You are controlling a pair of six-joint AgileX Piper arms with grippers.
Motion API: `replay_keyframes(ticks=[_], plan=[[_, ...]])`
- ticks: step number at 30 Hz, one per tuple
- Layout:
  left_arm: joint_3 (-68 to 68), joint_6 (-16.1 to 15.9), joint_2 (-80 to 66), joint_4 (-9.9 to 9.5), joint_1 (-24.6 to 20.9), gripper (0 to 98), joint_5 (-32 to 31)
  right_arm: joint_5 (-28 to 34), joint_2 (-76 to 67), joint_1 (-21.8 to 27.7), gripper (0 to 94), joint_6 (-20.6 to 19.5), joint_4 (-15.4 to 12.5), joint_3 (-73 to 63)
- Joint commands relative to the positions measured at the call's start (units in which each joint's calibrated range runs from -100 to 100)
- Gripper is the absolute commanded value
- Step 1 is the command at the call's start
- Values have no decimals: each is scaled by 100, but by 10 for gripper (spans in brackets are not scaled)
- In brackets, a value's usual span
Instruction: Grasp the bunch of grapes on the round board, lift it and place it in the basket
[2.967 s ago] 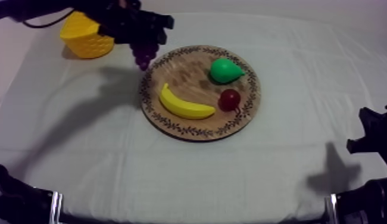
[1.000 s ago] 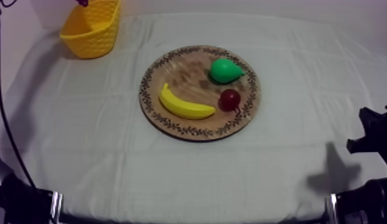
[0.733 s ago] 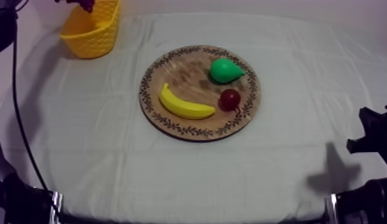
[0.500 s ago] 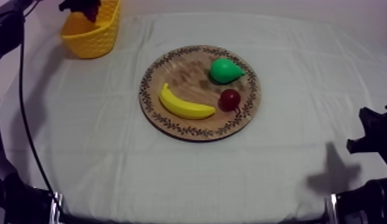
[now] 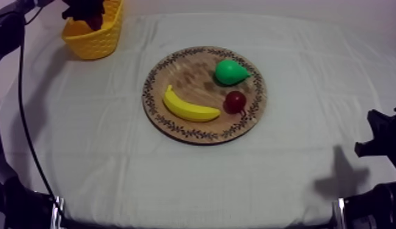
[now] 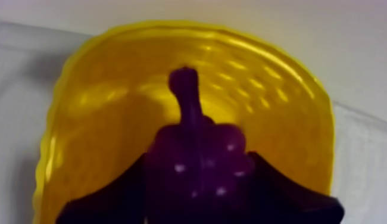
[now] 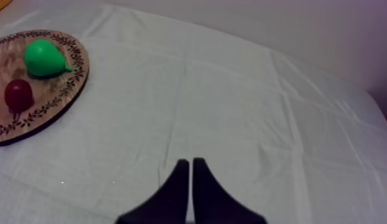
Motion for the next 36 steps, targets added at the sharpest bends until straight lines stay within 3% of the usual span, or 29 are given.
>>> replay_keyframes(ticks=[1, 7, 15, 26, 36], plan=[[70, -128, -27, 79, -11, 718, -129, -2, -2, 3, 5, -1, 1, -1], [268, -293, -101, 203, -34, 778, -376, -2, -2, 3, 5, -1, 1, -1], [687, -338, -362, 208, -43, 759, -715, -2, -2, 3, 5, -1, 1, -1], [2841, -427, -2190, 151, -20, 585, -1718, -2, -2, 3, 5, -1, 1, -1], [5550, -404, -4950, 138, 188, 492, -2028, -2, -2, 3, 5, -1, 1, -1]])
